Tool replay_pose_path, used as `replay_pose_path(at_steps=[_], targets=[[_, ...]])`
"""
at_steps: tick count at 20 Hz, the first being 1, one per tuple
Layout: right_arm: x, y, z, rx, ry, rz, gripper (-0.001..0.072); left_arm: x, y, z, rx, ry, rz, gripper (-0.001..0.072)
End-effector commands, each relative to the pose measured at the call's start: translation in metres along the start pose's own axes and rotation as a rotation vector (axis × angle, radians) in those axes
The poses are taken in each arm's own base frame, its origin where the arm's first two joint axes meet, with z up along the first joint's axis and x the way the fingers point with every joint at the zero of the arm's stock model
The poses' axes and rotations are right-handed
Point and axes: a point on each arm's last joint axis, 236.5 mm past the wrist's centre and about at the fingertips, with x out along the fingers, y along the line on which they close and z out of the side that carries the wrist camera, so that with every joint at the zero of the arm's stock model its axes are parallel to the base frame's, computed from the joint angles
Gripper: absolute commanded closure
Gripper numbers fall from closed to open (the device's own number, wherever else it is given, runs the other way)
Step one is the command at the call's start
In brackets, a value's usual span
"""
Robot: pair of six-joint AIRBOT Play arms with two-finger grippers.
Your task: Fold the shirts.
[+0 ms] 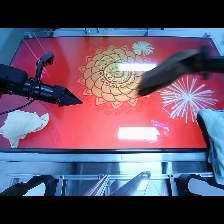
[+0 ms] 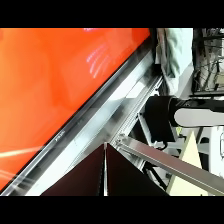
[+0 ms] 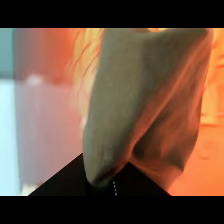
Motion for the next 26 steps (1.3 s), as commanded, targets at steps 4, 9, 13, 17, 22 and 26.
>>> replay_pose_path(at_steps=[4,9,13,17,22,26], targets=[[-0.222,-0.156,-0.052,0.407,-0.107,-0.749,0.0690,0.000,-0.001,-0.003,0.045,0.013,-0.004,0.0688],[-0.294,-0.222,-0.165,0.793,0.046,-1.039,0.0688,0.012,-0.010,-0.009,0.097,0.051,-0.021,0.0687],[-0.273,-0.280,-0.227,0.891,0.151,-1.112,0.0687,0.040,-0.019,-0.023,0.109,0.152,-0.064,0.0688],[-0.255,-0.297,-0.245,0.893,0.186,-1.099,-0.0005,0.064,-0.020,-0.034,0.095,0.234,-0.097,0.0688],[-0.248,-0.272,-0.234,0.891,0.209,-1.001,0.0012,0.061,-0.030,-0.035,0.122,0.254,-0.118,0.0688],[-0.204,-0.210,-0.196,0.847,0.193,-0.666,0.0015,0.035,-0.044,-0.006,0.207,0.186,-0.092,0.0688]])
